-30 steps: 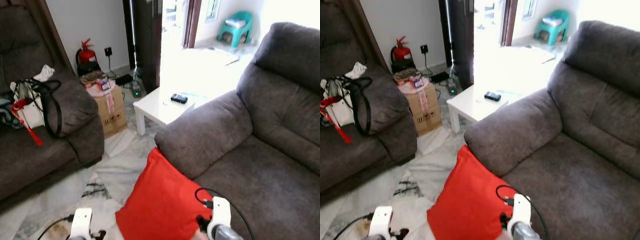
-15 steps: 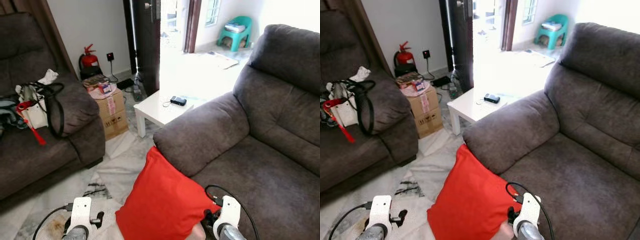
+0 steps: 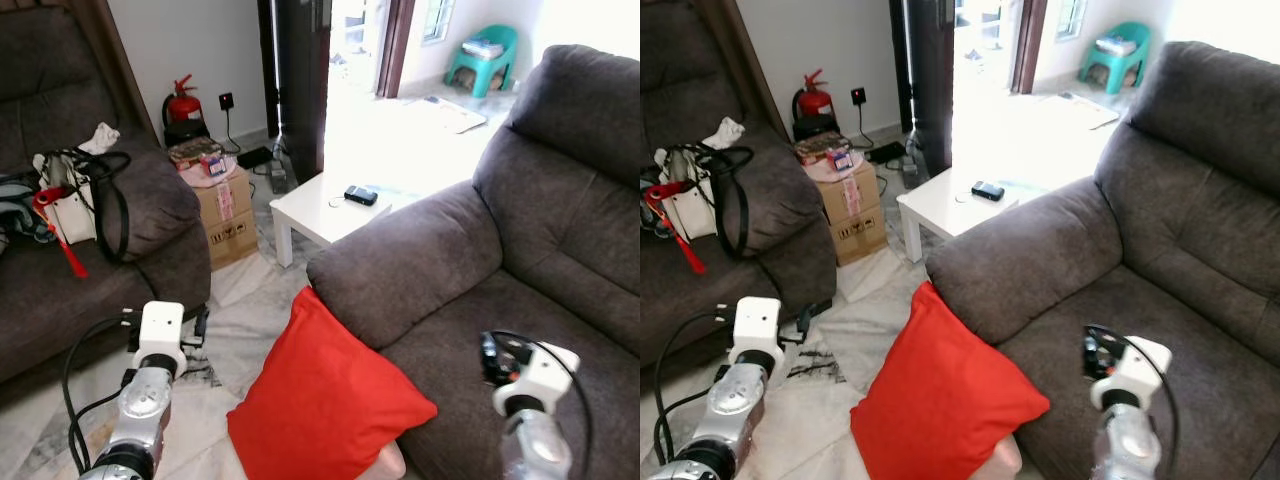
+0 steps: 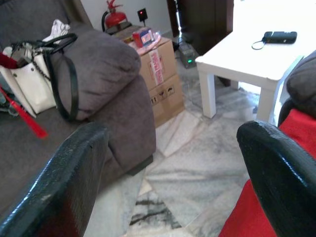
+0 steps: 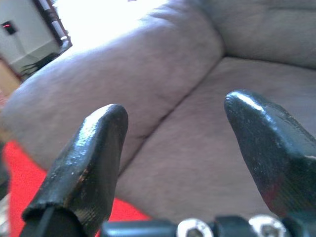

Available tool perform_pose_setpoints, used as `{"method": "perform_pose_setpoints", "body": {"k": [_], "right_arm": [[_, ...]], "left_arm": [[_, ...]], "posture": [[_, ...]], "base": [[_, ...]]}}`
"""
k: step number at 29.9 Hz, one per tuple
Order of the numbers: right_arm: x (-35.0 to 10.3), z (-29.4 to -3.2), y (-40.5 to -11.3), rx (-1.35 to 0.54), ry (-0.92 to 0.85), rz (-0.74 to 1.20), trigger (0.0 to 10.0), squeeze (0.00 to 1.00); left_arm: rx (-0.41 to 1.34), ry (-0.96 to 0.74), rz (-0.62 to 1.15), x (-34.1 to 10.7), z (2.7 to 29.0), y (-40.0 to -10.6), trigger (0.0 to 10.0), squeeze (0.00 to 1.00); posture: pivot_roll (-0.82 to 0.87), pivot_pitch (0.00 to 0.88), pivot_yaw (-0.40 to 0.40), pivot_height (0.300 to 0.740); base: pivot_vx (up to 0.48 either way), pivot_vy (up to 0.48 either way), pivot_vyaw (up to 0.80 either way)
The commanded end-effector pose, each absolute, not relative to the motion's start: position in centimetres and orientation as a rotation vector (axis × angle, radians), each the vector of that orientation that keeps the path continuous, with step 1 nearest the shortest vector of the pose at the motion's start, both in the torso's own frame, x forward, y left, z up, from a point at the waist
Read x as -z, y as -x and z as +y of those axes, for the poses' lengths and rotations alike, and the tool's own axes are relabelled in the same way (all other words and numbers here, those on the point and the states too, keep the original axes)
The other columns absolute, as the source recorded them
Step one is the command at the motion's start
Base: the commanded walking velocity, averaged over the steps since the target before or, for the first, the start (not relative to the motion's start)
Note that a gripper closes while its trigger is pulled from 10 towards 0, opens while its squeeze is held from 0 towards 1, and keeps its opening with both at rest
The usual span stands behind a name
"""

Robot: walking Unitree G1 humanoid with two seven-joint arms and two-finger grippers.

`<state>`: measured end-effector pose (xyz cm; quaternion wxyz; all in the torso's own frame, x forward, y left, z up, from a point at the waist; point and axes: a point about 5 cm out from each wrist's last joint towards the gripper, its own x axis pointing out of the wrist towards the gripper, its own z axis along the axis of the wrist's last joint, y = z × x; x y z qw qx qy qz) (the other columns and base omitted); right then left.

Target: Move the pillow to the sofa from floor

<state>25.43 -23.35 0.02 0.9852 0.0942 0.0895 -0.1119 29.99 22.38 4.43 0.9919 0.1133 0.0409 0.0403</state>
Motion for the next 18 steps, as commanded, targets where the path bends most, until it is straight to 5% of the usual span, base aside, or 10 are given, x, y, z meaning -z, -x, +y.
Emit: {"method": "perform_pose_setpoints", "body": {"k": [1, 18], "right_arm": [[-1.7, -23.5, -26.6, 0.219, -0.181, 0.08, 10.0, 0.0], [-4.5, -22.5, -28.3, 0.187, -0.135, -0.065, 10.0, 0.0]], "left_arm": [[-0.064, -0.236, 0.022, -5.8, 22.2, -30.9, 10.0, 0.0], [-0.075, -0.246, -0.121, -8.9, 22.6, -32.0, 10.0, 0.0]], "posture": [[0.02, 0.0, 0.015, 0.74], [0.07, 0.0, 0.018, 0.74]], "base": [[0.0, 0.0, 0.0], [0.0, 0.0, 0.0]]}}
